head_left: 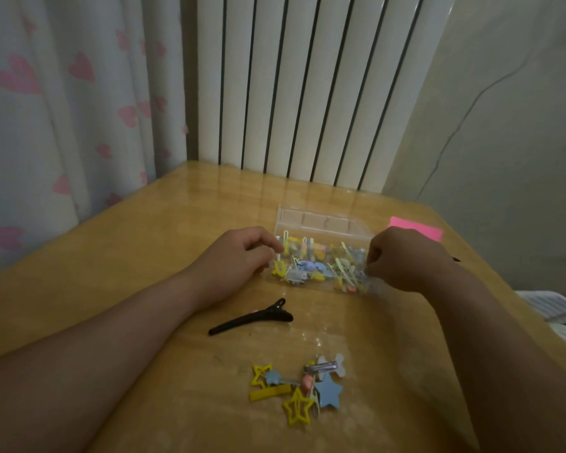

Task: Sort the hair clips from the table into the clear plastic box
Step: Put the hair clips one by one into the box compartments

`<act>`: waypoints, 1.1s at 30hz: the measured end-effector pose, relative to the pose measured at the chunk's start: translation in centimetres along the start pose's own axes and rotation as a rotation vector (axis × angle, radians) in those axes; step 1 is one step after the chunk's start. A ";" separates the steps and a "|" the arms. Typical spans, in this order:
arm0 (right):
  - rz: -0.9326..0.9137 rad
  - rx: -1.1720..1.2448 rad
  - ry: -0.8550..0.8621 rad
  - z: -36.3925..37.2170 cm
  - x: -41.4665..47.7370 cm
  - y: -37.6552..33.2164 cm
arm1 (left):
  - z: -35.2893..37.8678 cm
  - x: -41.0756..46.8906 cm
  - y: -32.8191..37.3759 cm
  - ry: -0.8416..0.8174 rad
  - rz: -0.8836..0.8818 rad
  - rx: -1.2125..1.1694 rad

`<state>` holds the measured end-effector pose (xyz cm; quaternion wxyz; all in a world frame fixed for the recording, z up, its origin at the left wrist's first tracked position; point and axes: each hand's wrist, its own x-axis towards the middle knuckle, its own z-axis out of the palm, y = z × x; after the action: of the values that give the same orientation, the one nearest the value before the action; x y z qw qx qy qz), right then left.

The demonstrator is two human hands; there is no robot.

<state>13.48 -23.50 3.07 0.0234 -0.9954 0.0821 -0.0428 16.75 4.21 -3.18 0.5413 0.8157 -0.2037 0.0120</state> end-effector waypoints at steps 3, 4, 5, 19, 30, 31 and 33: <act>-0.018 0.026 0.023 -0.5 0.0 -0.1 | 0.0 0.0 0.0 0.002 0.002 0.011; -0.035 0.039 0.033 -0.7 0.0 -0.2 | 0.0 0.0 0.1 0.002 0.000 0.013; -0.058 0.060 0.042 -0.8 -0.1 -0.3 | 0.0 -0.1 0.2 0.001 -0.003 0.015; -0.596 0.162 -0.784 -3.9 -5.0 -6.0 | 0.0 -0.1 0.3 0.003 0.014 0.012; -0.697 0.148 -0.865 -2.7 -4.9 -6.8 | 0.0 -0.1 0.3 -0.004 0.008 -0.006; -0.716 0.149 -0.853 -2.6 -4.8 -6.8 | 0.0 -0.1 0.2 -0.005 0.007 -0.006; -0.735 0.148 -0.849 -2.5 -4.7 -6.7 | 0.0 -0.1 0.2 -0.006 0.008 -0.003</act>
<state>9.69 -16.18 5.55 0.1077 -0.8842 -0.2895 0.3503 16.64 4.19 -3.05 0.5417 0.8142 -0.2086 0.0112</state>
